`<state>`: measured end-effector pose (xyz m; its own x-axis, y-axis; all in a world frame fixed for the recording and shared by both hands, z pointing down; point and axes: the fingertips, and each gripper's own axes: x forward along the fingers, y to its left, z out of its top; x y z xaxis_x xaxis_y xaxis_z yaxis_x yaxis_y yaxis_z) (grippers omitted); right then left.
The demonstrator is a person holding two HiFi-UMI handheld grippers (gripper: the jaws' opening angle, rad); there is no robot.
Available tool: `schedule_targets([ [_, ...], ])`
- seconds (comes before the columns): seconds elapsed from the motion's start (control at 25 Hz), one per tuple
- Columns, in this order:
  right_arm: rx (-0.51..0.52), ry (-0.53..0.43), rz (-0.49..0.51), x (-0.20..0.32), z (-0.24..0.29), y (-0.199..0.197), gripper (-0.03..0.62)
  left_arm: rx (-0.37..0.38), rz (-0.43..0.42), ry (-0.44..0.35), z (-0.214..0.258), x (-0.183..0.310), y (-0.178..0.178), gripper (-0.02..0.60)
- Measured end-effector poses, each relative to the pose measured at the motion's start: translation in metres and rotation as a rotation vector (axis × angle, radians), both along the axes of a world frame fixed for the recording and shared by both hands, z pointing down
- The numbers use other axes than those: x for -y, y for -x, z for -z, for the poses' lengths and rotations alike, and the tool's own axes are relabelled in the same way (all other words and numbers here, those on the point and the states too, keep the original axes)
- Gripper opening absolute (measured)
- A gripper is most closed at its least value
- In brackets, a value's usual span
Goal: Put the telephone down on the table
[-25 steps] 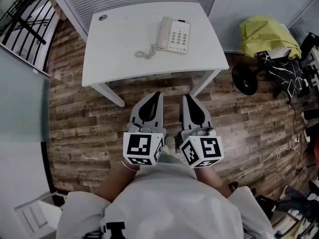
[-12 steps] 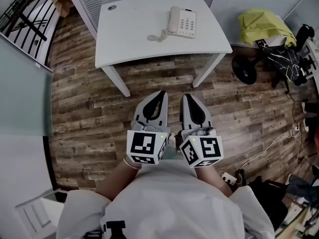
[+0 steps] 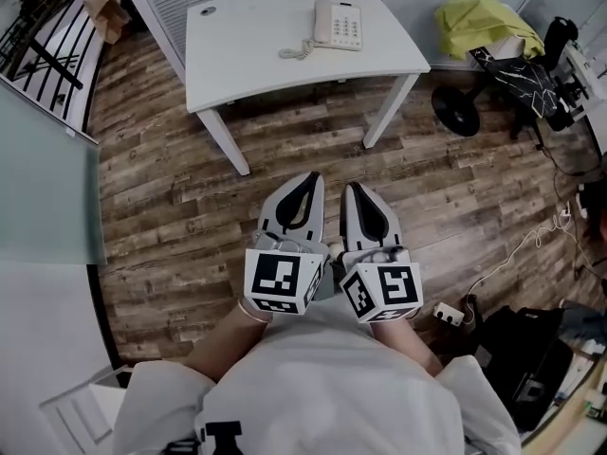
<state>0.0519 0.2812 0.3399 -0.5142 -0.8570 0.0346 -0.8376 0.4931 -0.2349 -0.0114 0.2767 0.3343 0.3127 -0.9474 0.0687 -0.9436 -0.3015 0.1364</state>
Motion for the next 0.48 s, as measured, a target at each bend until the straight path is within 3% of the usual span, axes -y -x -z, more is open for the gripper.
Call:
schedule_targets([
  [0.28, -0.004, -0.03, 0.011, -0.003, 0.012, -0.01, 0.031, 0.017, 0.017, -0.029, 0.013, -0.008, -0.008, 0.005],
  [0.48, -0.037, -0.06, 0.015, -0.004, 0.024, -0.022, 0.031, -0.011, 0.035, -0.025, 0.016, -0.004, -0.019, 0.005],
])
